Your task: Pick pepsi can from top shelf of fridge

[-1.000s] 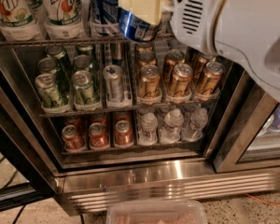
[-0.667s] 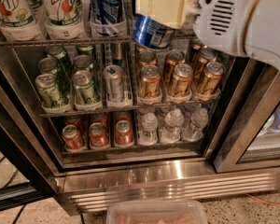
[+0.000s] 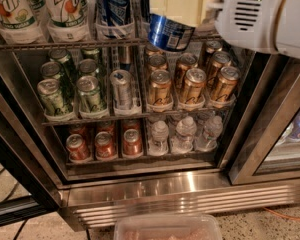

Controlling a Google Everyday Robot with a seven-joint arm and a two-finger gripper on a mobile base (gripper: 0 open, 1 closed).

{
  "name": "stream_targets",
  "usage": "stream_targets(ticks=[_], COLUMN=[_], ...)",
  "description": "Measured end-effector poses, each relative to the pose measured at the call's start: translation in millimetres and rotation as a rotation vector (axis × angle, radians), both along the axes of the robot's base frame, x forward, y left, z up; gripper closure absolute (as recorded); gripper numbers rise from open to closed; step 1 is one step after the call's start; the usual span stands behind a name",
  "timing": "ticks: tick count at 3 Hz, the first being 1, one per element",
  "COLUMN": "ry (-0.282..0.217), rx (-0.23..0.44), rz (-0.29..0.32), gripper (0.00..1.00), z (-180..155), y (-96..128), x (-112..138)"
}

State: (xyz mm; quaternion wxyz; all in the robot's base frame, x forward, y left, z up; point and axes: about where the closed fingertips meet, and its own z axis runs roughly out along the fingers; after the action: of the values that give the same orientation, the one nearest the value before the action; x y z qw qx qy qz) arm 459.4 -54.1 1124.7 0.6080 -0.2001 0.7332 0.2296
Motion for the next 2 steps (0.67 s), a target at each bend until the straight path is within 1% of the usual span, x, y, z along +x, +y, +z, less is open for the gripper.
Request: stream_targets(ticks=[1,2], ry=[0.0,0.083], rx=[-0.019,-0.011], rz=[0.018,0.047], gripper=[1.0,1.0], z=[2,-19], y=[6,-2], x=[-5,-13])
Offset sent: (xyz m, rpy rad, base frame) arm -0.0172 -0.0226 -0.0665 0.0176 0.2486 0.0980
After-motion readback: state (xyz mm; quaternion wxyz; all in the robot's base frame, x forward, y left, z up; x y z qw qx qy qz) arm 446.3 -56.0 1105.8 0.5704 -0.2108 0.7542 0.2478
